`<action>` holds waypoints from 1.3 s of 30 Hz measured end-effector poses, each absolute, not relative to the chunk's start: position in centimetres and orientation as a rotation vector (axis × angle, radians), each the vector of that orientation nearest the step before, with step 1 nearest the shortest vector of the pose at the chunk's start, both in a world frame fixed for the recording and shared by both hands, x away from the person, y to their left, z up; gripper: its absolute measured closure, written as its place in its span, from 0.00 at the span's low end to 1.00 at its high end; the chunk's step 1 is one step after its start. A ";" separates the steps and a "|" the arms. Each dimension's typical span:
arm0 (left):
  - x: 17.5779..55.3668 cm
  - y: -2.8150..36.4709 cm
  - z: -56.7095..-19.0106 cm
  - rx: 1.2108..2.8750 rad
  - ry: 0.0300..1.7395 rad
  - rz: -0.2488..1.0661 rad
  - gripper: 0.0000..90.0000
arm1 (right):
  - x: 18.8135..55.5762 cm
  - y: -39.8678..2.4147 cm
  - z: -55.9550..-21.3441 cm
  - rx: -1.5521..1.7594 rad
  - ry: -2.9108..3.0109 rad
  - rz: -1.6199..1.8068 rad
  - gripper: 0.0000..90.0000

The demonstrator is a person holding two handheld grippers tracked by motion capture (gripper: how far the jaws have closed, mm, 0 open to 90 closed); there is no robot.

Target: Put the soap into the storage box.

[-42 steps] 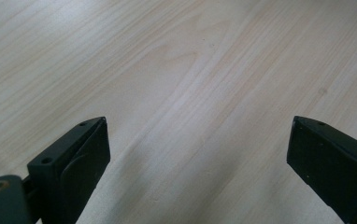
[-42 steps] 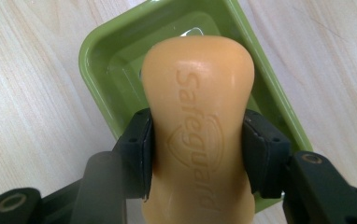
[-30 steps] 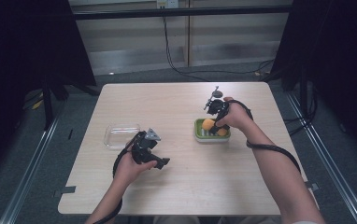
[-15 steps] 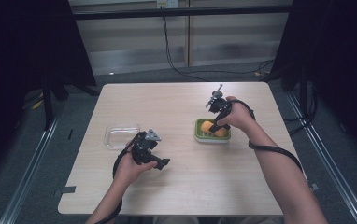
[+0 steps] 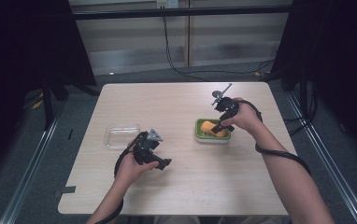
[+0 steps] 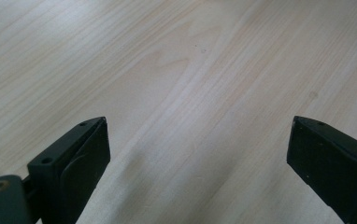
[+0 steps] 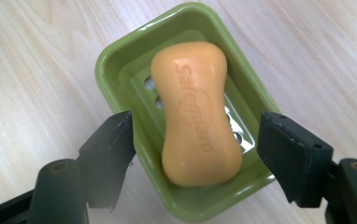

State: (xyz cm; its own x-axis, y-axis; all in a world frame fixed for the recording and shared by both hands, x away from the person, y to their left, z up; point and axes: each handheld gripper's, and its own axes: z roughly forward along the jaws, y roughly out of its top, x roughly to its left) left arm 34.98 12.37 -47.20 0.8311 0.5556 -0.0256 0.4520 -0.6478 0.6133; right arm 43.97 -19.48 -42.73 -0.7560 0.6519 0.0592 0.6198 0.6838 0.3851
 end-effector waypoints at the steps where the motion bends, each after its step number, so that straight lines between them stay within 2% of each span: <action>1: 35.0 12.4 -47.2 2.383 0.735 0.218 0.07 | 44.0 -19.5 -42.7 1.062 2.806 0.595 0.30; 12: 34.9 12.3 -47.3 2.377 0.737 0.214 0.07 | 41.5 -20.6 -42.3 1.094 2.783 0.629 0.25; 39: 34.9 12.2 -47.6 2.397 0.735 0.214 0.07 | 36.3 -23.4 -43.3 1.103 2.742 0.686 0.21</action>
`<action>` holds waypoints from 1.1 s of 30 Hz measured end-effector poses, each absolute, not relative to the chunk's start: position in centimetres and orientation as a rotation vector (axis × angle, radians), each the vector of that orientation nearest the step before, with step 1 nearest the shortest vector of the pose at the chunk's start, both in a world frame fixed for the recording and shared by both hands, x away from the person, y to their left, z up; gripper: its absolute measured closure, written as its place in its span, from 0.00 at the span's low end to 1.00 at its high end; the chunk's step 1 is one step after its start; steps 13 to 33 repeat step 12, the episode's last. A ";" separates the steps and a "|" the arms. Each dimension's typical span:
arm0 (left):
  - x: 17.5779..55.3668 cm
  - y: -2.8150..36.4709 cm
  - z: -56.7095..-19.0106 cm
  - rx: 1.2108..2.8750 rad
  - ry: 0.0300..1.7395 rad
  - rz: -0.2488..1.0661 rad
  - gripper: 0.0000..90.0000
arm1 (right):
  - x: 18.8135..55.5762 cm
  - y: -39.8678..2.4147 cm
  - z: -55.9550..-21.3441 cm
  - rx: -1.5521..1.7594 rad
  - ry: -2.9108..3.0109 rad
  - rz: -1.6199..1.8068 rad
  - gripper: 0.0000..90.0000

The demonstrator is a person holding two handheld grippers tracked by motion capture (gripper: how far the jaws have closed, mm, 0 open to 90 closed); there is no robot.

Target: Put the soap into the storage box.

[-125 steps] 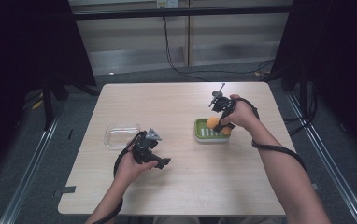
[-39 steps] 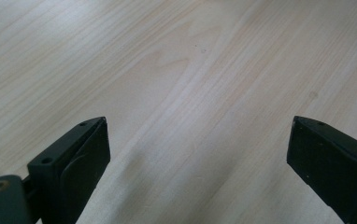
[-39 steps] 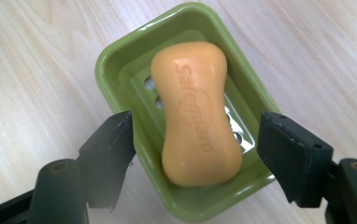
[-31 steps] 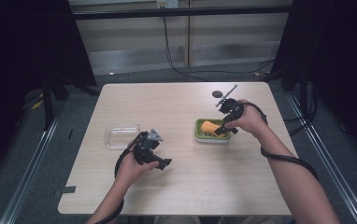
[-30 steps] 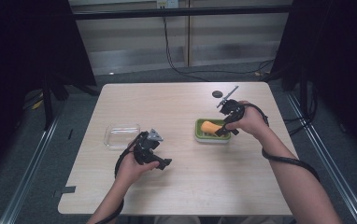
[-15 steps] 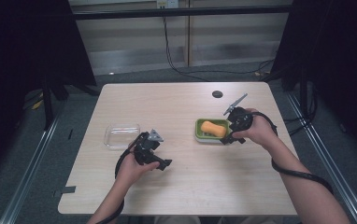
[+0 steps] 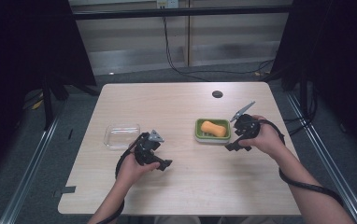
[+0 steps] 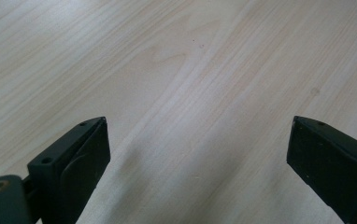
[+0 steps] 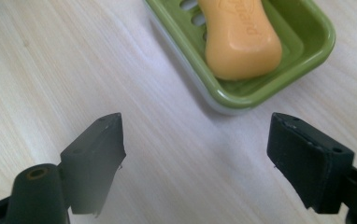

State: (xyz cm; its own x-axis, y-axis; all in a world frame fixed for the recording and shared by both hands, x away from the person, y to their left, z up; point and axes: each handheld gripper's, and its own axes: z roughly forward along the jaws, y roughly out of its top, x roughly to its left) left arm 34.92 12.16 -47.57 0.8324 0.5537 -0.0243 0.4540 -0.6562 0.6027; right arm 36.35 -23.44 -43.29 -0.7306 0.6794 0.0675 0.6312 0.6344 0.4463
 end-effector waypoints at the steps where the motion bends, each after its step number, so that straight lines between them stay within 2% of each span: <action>1: 35.0 12.2 -47.5 2.402 0.731 0.204 0.07 | 36.0 -23.6 -43.5 1.108 2.745 0.686 0.20; 10: 34.9 12.1 -47.7 2.394 0.737 0.212 0.07 | 34.4 -24.1 -44.3 1.107 2.713 0.682 0.18; 12: 35.0 12.1 -47.6 2.397 0.737 0.196 0.07 | 33.1 -24.5 -44.9 1.102 2.692 0.714 0.17; 33: 35.0 12.1 -47.6 2.397 0.737 0.196 0.07 | 33.1 -24.5 -44.9 1.102 2.692 0.714 0.17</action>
